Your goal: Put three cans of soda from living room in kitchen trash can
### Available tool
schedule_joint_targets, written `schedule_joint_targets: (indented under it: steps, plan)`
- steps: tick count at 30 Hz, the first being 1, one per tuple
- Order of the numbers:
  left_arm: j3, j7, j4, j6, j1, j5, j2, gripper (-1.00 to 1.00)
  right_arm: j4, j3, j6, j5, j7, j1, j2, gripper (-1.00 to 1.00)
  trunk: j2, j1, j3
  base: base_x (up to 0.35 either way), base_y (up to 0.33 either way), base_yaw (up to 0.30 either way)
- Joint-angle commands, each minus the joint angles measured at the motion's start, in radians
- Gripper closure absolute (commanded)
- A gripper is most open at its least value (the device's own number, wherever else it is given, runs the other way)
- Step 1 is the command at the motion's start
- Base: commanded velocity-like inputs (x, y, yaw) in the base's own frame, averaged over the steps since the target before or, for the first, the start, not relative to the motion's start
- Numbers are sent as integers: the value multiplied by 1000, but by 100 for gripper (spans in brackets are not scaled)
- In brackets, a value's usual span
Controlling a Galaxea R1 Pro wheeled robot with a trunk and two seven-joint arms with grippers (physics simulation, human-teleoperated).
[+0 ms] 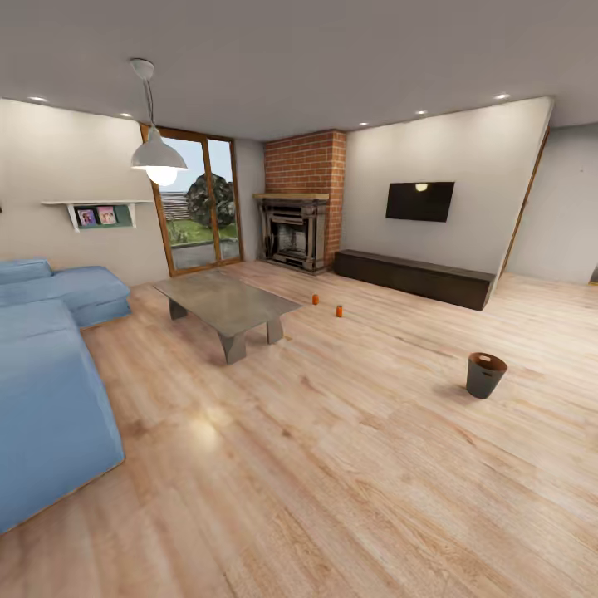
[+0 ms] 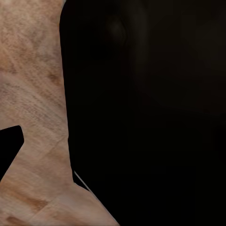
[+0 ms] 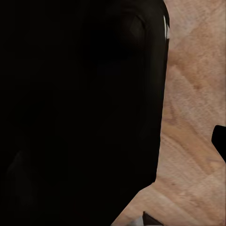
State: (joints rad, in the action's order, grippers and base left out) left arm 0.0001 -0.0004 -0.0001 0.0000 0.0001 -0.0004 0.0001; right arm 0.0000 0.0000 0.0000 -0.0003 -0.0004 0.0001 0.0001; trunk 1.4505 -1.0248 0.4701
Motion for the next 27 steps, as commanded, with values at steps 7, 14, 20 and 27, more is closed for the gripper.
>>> schedule_joint_targets:
  steps: [7,14,20,27]
  plan:
    - [-2,-7,-5,-2,4,0,0,-100,2,-2,-2,2,-1,3,9,-100,0,0,0,0,0,0]
    - [-2,-7,-5,-2,4,0,0,-100,2,-2,-2,2,-1,3,9,-100,0,0,0,0,0,0]
    - [-2,-7,-5,-2,4,0,0,-100,2,-2,-2,2,-1,3,9,-100,0,0,0,0,0,0]
    - [1,-18,-16,10,16,2,-2,-100,-10,-2,10,-1,1,-9,-3,-100,0,0,0,0,0,0]
